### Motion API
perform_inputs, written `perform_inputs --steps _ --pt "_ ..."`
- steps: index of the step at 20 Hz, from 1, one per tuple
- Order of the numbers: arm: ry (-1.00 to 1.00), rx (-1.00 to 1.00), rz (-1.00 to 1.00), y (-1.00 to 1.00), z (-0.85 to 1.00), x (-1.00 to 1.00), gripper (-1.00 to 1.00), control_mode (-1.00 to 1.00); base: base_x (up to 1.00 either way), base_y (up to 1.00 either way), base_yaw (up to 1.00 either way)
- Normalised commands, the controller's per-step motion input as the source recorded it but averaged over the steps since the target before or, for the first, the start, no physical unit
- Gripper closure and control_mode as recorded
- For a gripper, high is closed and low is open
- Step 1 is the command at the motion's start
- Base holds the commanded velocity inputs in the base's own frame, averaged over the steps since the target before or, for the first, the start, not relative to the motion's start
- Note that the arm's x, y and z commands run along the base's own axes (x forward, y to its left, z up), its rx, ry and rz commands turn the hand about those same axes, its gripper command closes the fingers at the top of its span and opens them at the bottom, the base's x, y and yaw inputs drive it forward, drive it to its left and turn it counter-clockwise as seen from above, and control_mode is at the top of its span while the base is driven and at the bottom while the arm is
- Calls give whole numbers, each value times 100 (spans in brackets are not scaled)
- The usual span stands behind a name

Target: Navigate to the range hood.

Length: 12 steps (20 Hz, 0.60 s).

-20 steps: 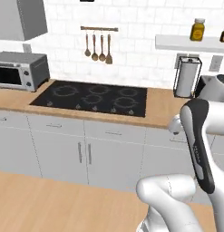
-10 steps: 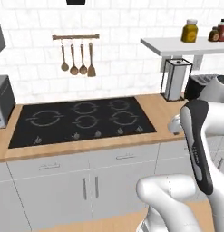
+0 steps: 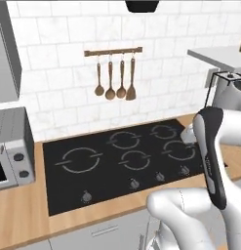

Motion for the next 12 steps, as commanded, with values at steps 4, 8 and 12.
perform_inputs --steps 4,8,12 --pt "0 0 0 0 0 0 -100 100 100 39 5" --pt "0 0 0 0 0 0 -100 100 100 35 29" --pt "0 0 0 0 0 0 -100 100 84 49 60"
